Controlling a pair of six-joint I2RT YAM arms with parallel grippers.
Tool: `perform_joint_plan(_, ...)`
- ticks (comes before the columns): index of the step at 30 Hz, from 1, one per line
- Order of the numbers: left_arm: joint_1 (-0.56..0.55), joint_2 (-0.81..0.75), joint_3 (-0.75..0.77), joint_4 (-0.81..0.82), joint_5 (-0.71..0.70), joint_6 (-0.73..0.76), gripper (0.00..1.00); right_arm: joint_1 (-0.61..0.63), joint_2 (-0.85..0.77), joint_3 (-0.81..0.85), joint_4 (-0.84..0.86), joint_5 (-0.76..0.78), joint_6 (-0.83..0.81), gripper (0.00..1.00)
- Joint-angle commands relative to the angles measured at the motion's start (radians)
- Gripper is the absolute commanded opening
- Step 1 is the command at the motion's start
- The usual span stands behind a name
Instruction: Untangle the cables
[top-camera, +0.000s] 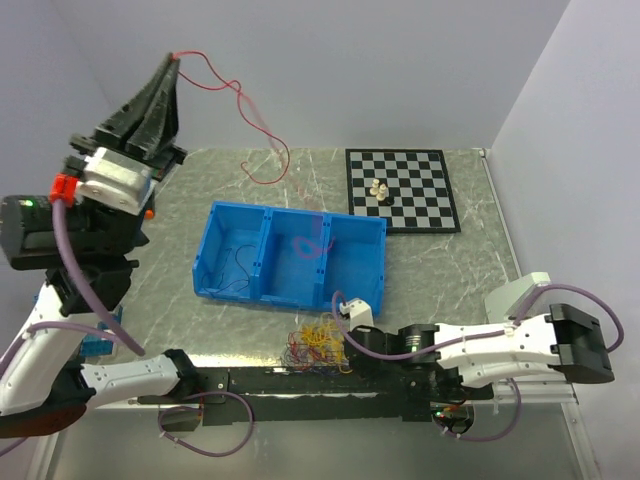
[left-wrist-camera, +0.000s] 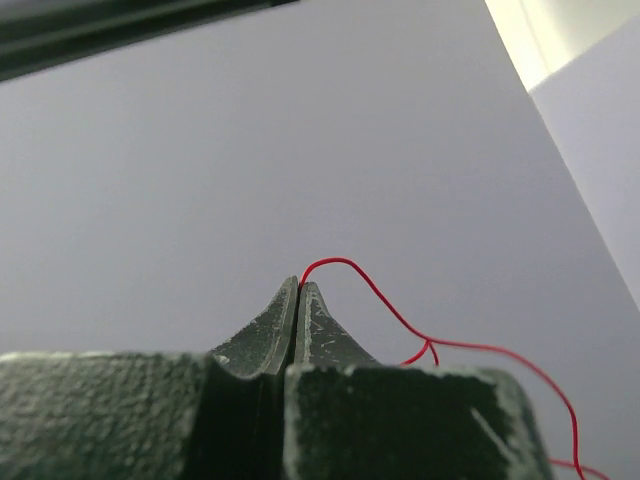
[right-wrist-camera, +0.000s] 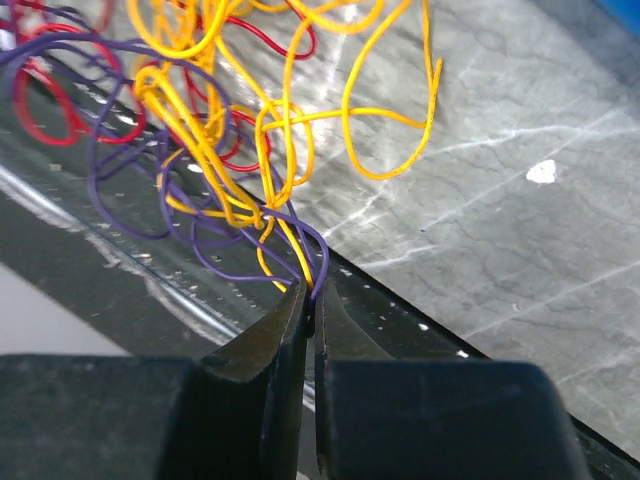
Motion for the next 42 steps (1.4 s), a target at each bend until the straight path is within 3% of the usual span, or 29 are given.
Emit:
perform_joint_plan(1, 0.002, -0.039, -0.139, 0.026, -0.04, -0.025, 0.01, -0.003, -0.091, -0.024, 0.036, 0.032, -0.015, 0.0)
perform_joint_plan(14, 0.002, -0.027, -0.388, 0.048, -0.067, -0.052, 0.01, -0.003, -0.329, -0.145, 0.083, 0.058, 0.007, 0.0)
perform_joint_plan(30, 0.064, 0.087, -0.501, 0.134, -0.135, -0.008, 0.01, -0.003, -0.376, -0.166, 0.077, 0.064, 0.007, 0.0)
perform_joint_plan(36, 0.152, 0.122, -0.532, 0.195, -0.127, -0.054, 0.01, -0.003, -0.381, -0.169, 0.074, 0.066, 0.013, 0.0)
perform_joint_plan(42, 0.155, 0.112, -0.593, 0.166, -0.075, -0.101, 0.01, -0.003, -0.376, -0.166, 0.073, 0.067, 0.013, 0.0)
